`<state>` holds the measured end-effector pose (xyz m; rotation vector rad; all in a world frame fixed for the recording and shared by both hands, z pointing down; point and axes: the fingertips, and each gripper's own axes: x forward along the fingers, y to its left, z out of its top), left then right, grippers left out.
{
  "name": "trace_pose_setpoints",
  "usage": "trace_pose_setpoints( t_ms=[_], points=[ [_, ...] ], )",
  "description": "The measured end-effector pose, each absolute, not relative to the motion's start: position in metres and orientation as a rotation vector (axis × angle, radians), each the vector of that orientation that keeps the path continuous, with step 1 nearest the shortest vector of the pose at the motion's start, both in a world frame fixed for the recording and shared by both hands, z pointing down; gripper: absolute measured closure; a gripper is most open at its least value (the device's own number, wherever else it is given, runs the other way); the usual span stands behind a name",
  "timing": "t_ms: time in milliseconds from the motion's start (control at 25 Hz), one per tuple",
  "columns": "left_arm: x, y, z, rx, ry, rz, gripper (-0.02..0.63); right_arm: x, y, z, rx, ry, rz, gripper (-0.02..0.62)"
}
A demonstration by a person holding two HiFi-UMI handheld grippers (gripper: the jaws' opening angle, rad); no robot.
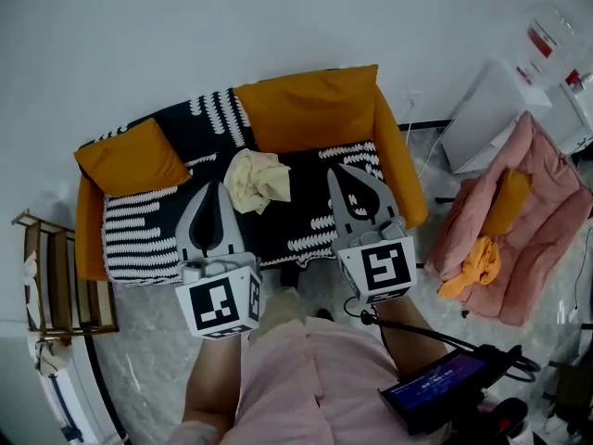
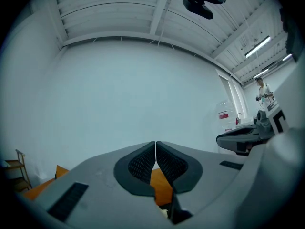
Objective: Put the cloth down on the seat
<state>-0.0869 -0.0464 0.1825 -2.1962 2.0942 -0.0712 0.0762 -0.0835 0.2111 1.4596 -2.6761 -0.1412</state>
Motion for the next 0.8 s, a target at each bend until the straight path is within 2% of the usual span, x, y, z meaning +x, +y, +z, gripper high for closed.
trace_pose_setpoints(
  t_ms=[800],
  points=[
    [-0.095, -0.048, 0.186, -2.197, 2.094, -0.088, 0.586, 0.065, -0.085, 0.212, 1.457, -2.677, -0.134, 0.595]
  ],
)
